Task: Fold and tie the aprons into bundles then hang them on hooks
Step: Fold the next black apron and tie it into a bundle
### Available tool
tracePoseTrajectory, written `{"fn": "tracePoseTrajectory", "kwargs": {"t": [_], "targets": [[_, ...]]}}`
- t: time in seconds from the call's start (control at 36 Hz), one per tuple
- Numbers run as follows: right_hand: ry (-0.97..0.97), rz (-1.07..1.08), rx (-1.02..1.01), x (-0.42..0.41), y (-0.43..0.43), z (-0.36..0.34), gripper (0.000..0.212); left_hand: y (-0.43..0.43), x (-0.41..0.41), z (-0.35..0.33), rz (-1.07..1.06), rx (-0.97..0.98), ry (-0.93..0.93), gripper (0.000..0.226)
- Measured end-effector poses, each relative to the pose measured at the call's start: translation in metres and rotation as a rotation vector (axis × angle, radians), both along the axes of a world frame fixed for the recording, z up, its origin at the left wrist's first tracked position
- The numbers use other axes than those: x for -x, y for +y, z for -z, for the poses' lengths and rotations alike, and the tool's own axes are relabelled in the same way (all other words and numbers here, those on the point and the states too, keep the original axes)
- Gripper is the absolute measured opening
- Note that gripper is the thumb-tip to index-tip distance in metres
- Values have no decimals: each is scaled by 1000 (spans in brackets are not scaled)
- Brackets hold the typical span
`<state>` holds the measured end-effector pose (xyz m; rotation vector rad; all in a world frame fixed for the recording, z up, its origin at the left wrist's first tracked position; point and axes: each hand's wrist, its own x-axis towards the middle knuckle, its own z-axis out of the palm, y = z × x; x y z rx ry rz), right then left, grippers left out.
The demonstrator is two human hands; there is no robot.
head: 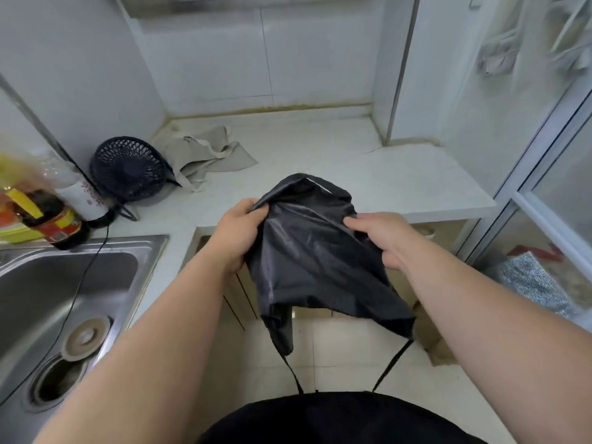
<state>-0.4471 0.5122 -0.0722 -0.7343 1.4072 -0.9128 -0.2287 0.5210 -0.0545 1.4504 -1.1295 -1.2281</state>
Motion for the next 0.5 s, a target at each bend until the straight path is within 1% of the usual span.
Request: {"fn": "tracePoseTrajectory", "kwargs": {"t": [0.03, 0.08, 0.11, 0.17, 0.22, 0.28, 0.33, 0.36, 0.39, 0.42, 0.44, 0.5], "targets": [[79, 12, 62, -2, -4, -6, 25, 0, -8, 3, -40, -9, -77, 16], [280, 21, 205, -4, -10, -16, 45, 0, -21, 6, -147, 12, -183, 19], [382, 3, 286, -5, -11, -23, 51, 0, -26, 7, -187, 32, -216, 19], [527, -45, 467, -11, -11, -38, 52, 0, -34, 3, -206, 81, -229, 15], [557, -55, 600, -16, -12, -50, 54, 0, -38, -3, -195, 132, -184, 13], [513, 10, 664, -20, -13, -61, 54, -2, -42, -9, -228, 232, -144, 14], [363, 112, 651, -19, -17, -67, 54, -6, -45, -15, -334, 361, -119, 14], [263, 153, 604, -17, -18, -67, 56, -8, -46, -17, -386, 401, -122, 17], [208, 167, 530, -16, -19, -66, 58, -11, -49, -17, -412, 406, -123, 19], [222, 138, 444, -15, -20, -64, 56, -13, -52, -15, -396, 378, -138, 18], [284, 81, 352, -13, -21, -59, 46, -15, -55, -10, -343, 322, -152, 16], [467, -32, 227, -12, -19, -49, 14, -17, -60, 1, -156, 195, -204, 11]]}}
